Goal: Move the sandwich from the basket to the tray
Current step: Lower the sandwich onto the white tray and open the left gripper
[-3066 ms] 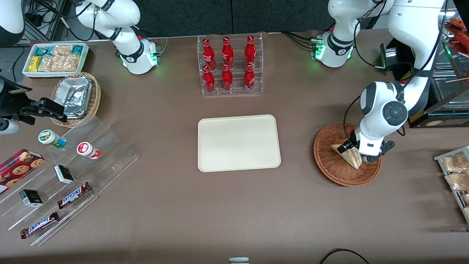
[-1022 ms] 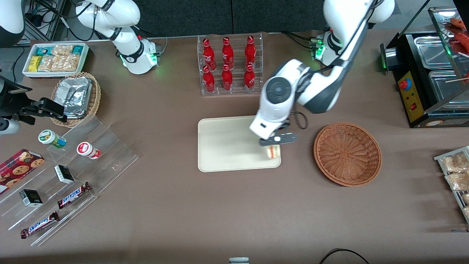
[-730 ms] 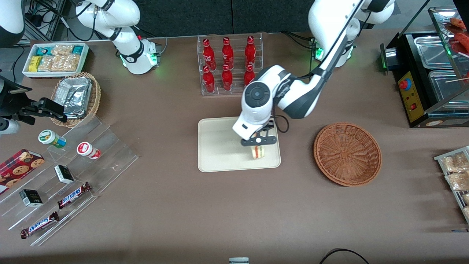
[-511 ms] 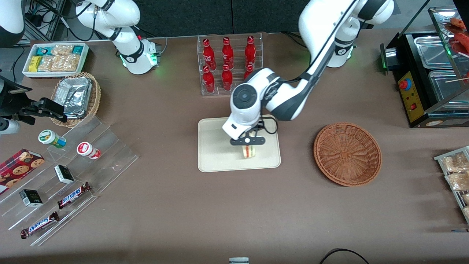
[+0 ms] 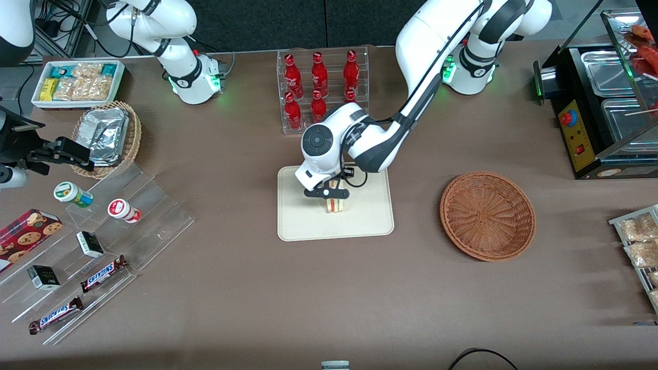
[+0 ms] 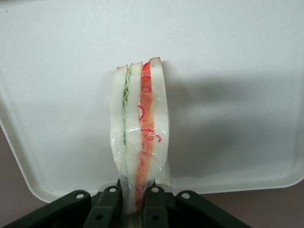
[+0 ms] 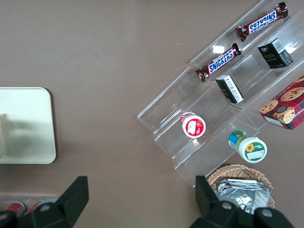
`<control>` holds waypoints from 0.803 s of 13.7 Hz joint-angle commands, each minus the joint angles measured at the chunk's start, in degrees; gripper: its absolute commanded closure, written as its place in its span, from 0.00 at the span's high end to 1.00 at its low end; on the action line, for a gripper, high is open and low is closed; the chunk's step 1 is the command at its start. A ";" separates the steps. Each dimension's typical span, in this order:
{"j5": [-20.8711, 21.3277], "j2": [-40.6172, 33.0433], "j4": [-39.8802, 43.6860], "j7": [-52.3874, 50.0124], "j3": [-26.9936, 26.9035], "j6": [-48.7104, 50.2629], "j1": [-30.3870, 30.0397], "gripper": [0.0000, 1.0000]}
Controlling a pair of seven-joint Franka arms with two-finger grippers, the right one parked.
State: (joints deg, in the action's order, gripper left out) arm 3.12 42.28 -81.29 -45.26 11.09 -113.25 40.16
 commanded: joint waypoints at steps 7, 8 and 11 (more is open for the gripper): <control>1.89 3.07 4.30 0.44 -0.80 -1.27 0.88 0.00; 1.89 3.07 4.30 0.53 -0.80 -1.35 0.80 0.00; 3.56 3.42 4.30 0.35 -0.80 -2.14 0.71 0.00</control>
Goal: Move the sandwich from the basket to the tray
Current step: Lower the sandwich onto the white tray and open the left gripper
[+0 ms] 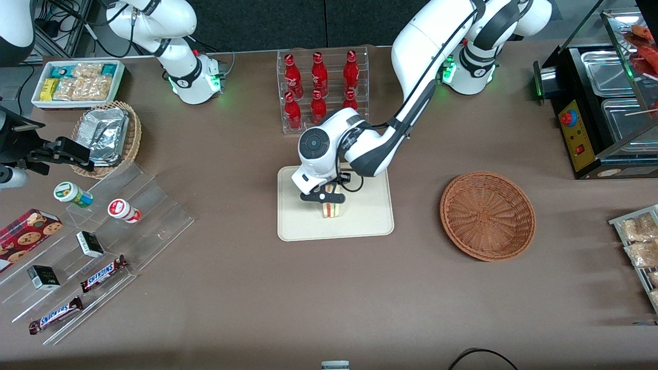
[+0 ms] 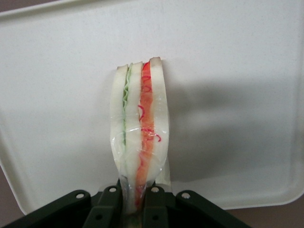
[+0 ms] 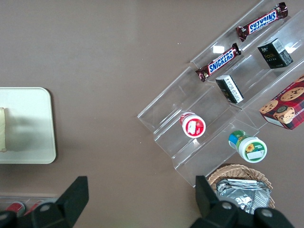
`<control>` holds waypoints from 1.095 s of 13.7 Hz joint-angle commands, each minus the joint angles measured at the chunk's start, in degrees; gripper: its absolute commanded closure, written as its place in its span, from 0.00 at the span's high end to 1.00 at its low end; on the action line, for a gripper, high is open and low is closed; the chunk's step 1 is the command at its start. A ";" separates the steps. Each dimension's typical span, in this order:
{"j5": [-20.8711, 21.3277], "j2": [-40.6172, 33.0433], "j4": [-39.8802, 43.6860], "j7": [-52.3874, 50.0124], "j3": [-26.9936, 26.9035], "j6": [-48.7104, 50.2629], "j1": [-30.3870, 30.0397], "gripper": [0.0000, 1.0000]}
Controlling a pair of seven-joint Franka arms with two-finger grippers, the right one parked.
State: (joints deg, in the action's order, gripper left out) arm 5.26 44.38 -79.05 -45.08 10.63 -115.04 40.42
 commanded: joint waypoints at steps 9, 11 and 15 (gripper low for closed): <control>1.51 2.38 1.97 0.00 -0.43 -1.15 0.36 1.00; 1.33 2.29 2.06 -0.35 -0.34 -1.15 0.27 1.00; 1.59 1.41 2.06 -3.78 -0.35 -0.80 0.27 1.00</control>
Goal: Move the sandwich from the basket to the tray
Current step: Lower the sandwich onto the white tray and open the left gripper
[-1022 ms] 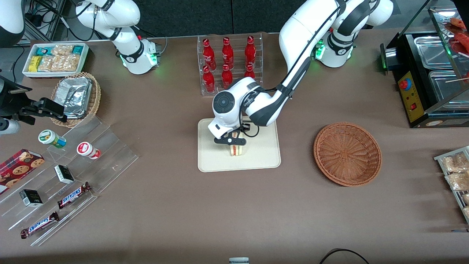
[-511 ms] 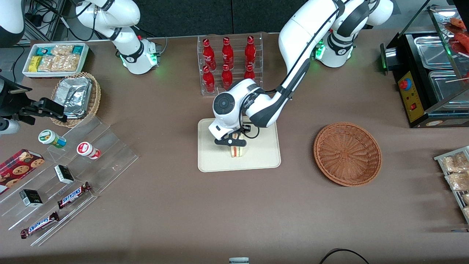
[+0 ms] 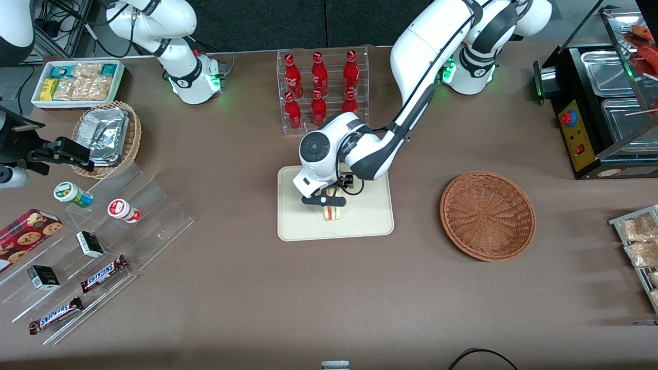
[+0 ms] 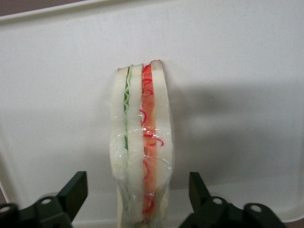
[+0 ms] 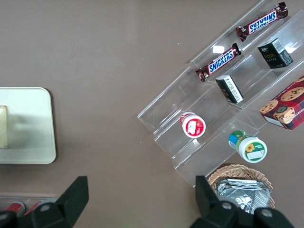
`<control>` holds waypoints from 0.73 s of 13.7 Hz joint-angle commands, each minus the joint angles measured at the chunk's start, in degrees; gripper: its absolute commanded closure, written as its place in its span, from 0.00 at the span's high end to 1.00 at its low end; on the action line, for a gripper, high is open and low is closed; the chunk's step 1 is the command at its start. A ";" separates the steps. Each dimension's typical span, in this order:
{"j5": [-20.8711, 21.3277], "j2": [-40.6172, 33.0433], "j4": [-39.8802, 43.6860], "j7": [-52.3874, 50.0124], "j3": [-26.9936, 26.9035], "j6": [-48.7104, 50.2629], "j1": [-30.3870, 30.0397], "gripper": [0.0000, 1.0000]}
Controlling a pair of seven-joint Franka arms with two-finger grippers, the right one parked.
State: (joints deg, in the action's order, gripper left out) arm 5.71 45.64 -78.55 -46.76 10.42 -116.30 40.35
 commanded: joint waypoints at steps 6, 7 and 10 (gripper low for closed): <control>0.97 -5.02 1.56 -1.93 -0.23 5.71 -2.37 1.00; 0.89 -5.99 1.56 -1.50 -0.14 7.64 -3.60 1.00; 0.01 -7.75 0.86 -1.14 0.21 8.72 -9.39 1.00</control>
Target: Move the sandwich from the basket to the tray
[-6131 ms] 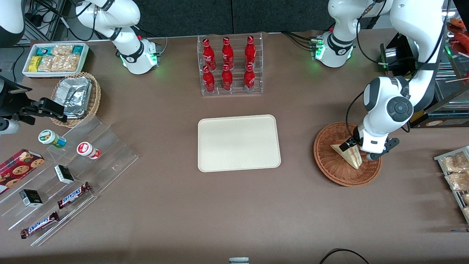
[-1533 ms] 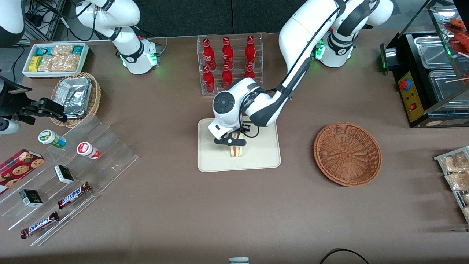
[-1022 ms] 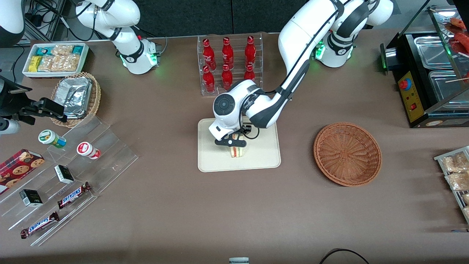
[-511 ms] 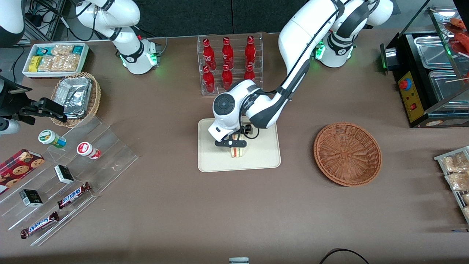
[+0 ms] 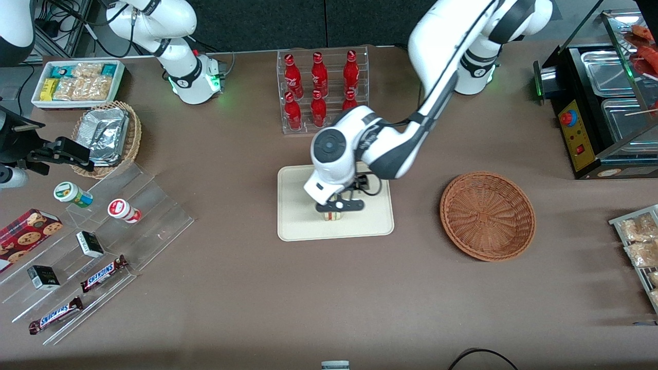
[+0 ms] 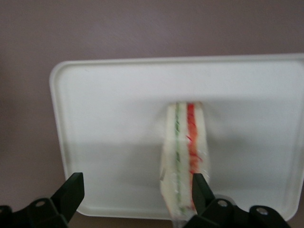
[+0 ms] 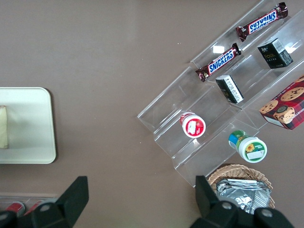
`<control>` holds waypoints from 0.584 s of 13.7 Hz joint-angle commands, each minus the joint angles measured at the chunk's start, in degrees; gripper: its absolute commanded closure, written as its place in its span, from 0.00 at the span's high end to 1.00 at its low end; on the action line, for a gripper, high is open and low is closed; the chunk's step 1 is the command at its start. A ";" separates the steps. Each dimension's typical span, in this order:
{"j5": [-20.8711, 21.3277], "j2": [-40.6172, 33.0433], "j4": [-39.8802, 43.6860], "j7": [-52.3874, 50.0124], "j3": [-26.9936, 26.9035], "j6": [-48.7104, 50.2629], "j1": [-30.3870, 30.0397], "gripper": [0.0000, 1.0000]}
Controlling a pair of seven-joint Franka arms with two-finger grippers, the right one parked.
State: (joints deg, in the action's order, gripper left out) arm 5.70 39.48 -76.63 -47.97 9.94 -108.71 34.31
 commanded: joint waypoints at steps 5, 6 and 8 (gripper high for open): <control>-3.41 -6.15 -5.19 4.54 0.70 2.97 -10.91 1.00; -3.50 -7.04 -5.54 6.38 0.70 5.41 -12.84 1.00; -3.59 -9.06 -5.63 10.86 0.70 9.20 -16.45 1.00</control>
State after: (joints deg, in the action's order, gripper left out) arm 3.17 34.62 -79.37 -40.96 10.08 -102.21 21.24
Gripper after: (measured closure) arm 0.000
